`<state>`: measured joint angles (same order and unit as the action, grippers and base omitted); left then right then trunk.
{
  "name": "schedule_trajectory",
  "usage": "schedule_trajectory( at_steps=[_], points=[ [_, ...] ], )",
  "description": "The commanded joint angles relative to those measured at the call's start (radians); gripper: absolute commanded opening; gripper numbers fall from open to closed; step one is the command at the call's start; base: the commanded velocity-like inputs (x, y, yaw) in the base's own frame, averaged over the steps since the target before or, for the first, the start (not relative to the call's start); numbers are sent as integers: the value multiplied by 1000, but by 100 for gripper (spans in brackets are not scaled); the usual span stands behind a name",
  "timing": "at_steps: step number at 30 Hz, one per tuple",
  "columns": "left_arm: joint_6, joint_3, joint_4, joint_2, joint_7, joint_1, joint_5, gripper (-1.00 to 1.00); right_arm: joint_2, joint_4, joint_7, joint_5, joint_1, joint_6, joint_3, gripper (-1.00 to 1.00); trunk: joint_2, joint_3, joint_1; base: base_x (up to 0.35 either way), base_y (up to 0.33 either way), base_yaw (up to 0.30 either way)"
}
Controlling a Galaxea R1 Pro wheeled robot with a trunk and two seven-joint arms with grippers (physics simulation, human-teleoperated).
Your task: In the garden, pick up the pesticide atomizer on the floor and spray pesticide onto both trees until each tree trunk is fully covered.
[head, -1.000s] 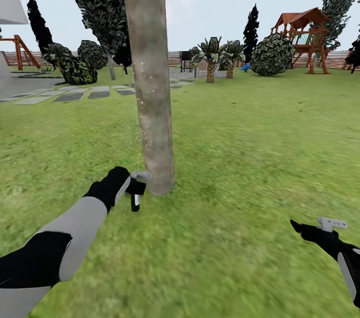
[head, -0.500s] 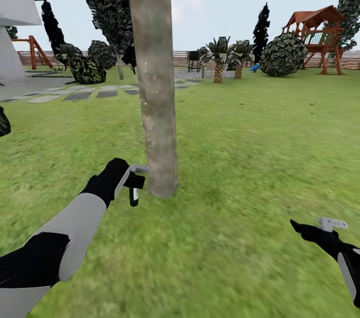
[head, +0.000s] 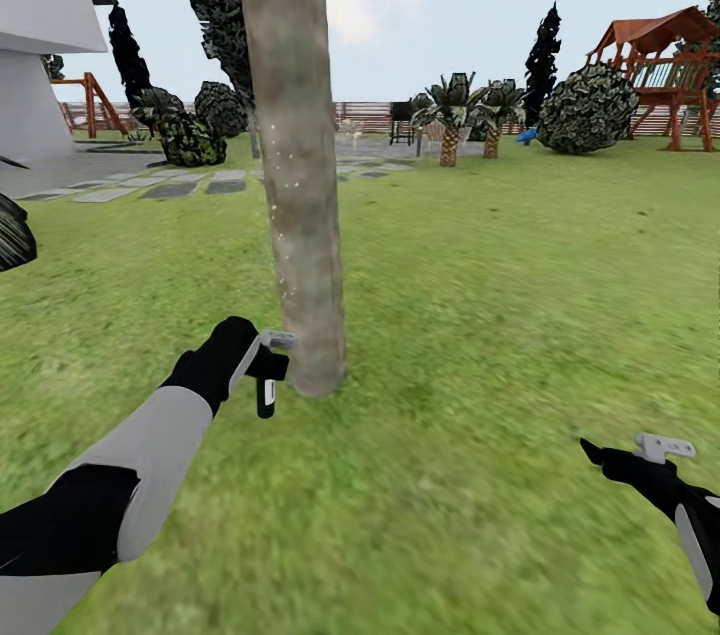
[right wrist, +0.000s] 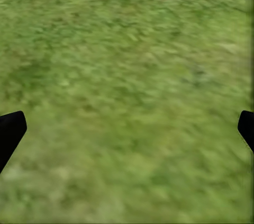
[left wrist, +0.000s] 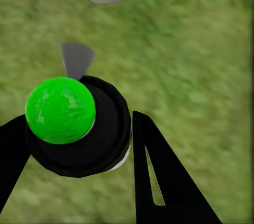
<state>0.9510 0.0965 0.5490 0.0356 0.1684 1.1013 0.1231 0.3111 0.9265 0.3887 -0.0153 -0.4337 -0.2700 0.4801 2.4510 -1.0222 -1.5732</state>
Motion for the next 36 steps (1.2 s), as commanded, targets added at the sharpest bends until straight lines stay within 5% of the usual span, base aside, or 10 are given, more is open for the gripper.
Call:
schedule_trajectory(
  at_steps=[1,15,23,26,36],
  points=[
    [0,0,0,0,0,0,1,-100,0,0,0,0,0,0,0,100,0,0,0,0,-61,1],
    [2,-1,-3,-12,-1,-1,2,-100,0,-1,1,0,0,0,0,100,0,0,0,165,-147,0],
    [1,0,-5,-54,0,-2,1,-100,0,-1,1,0,0,0,0,100,0,0,0,58,-59,0],
    [-2,0,-37,-89,2,-3,0,-100,0,-1,1,0,0,0,0,100,0,0,0,1,-1,0],
    [-6,0,-86,-92,3,-3,1,-100,0,-1,1,0,0,0,0,100,0,0,0,5,-29,0]
  ],
)
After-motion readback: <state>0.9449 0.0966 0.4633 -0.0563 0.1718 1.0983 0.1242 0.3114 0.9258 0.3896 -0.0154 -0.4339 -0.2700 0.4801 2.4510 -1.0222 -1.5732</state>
